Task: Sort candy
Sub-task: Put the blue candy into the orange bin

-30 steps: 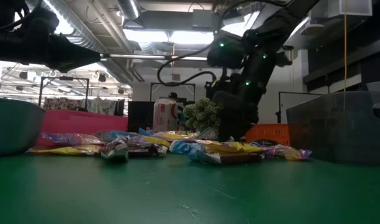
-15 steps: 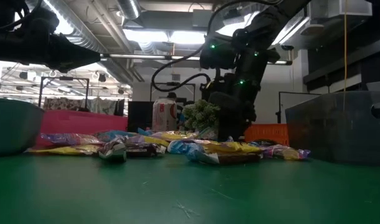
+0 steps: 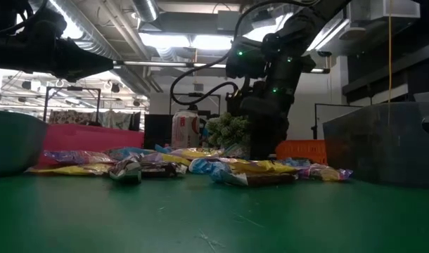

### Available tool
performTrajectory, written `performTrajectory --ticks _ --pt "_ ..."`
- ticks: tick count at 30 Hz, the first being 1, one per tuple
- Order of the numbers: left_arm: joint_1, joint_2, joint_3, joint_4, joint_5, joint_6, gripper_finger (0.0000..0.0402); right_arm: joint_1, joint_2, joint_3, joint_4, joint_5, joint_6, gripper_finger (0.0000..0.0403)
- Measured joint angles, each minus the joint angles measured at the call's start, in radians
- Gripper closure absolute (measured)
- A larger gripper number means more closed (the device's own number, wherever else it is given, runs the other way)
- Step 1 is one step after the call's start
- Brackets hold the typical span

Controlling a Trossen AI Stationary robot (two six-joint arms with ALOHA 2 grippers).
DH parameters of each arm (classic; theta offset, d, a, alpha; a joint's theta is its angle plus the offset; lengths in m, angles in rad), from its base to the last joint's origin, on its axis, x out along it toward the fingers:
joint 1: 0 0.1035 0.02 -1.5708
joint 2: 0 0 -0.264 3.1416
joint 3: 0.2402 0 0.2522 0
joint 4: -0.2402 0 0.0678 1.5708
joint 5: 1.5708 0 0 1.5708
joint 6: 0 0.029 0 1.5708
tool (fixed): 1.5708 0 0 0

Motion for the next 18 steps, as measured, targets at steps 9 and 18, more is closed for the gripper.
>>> performTrajectory --ticks 9,18 --pt "0.000 0.000 0.000 0.000 0.000 0.000 0.0287 0.001 -0.003 0.000 0.001 -0.008 -0.047 0.0397" --pt "0.000 0.000 0.000 0.000 0.000 0.000 0.0287 0.002 -0.014 -0.001 -0.007 -0.010 -0.076 0.0400"
